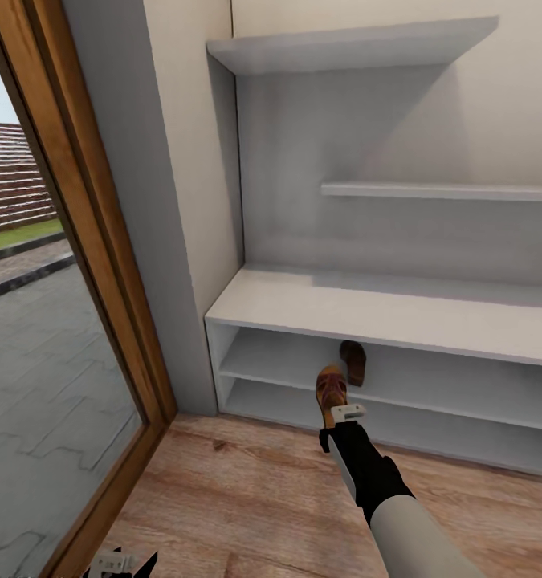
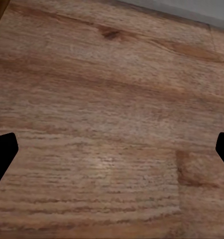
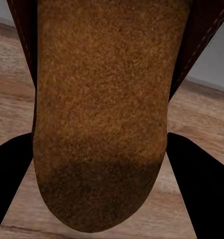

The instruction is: Pick up the two gym shoes and the two sandals from the corridor floor and place them onto the hallstand (shoe rack) in the corridor, making sure they are on the rack and not on the floor. Arrange them so the two gym shoes are next to each other and the two sandals are next to each other.

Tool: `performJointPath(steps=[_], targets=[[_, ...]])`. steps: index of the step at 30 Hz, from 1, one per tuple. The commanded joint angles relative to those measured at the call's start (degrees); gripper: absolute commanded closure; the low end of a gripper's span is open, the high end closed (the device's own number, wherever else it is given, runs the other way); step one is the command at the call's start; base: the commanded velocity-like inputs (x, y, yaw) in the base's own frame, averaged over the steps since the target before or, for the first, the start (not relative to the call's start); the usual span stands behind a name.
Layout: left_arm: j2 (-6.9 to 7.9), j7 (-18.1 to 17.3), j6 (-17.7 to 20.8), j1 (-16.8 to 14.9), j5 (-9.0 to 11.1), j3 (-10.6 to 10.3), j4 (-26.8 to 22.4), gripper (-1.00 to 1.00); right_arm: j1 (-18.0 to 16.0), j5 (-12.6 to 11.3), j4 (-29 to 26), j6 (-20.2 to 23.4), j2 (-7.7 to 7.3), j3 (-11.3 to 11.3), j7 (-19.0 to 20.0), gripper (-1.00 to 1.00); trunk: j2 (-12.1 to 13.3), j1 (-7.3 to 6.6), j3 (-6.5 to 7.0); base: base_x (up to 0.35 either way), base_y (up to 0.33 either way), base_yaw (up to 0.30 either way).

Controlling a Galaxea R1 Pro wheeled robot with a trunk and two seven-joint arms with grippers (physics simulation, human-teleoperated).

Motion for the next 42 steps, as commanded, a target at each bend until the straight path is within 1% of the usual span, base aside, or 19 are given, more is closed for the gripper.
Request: performJointPath(steps=[1,5,15,21,30,36,42], targets=[[-0.03,-0.46,-0.09,-0.05,-0.17,0.44,0.05,-1.00,-0.02,0.49,-0.06,0.41,0.01,0.06,0.06,1.00,-0.02,-0.01,-0.06,0.005,-0.003,0.022],[-0.03,-0.46,-0.09,-0.05,-0.17,0.42,0.03,-1.00,-0.01,0.49,-0.06,0.34,0.01,0.13,0.13,1.00,-0.02,-0.01,-0.07,0.165,-0.001,0.006],[-0.03,-0.51,-0.09,-0.05,-0.17,0.41,0.03,-1.00,-0.02,0.49,-0.06,0.32,0.01,0.27,0.14,1.00,-0.02,-0.01,-0.07,0.300,0.000,0.000],[-0.04,-0.65,-0.09,-0.05,-0.17,0.41,0.03,-1.00,-0.02,0.49,-0.06,0.32,0.01,0.18,0.08,1.00,-0.02,-0.01,-0.08,0.081,0.000,0.000],[-0.09,-0.73,-0.09,-0.05,-0.17,0.41,0.03,-1.00,-0.03,0.49,-0.13,0.32,0.01,0.05,0.00,1.00,-0.14,0.22,-2.66,0.002,0.000,0.039],[-0.04,-0.81,-0.10,-0.05,-0.17,0.42,0.03,-1.00,-0.03,0.49,-0.09,0.32,0.01,0.00,-0.04,1.00,-0.14,0.22,-2.73,0.005,0.000,0.004],[-0.04,-0.79,-0.09,-0.05,-0.17,0.41,0.03,-1.00,-0.03,0.49,-0.07,0.32,0.01,-0.04,-0.03,1.00,-0.14,0.22,-2.73,0.184,0.000,0.000]])
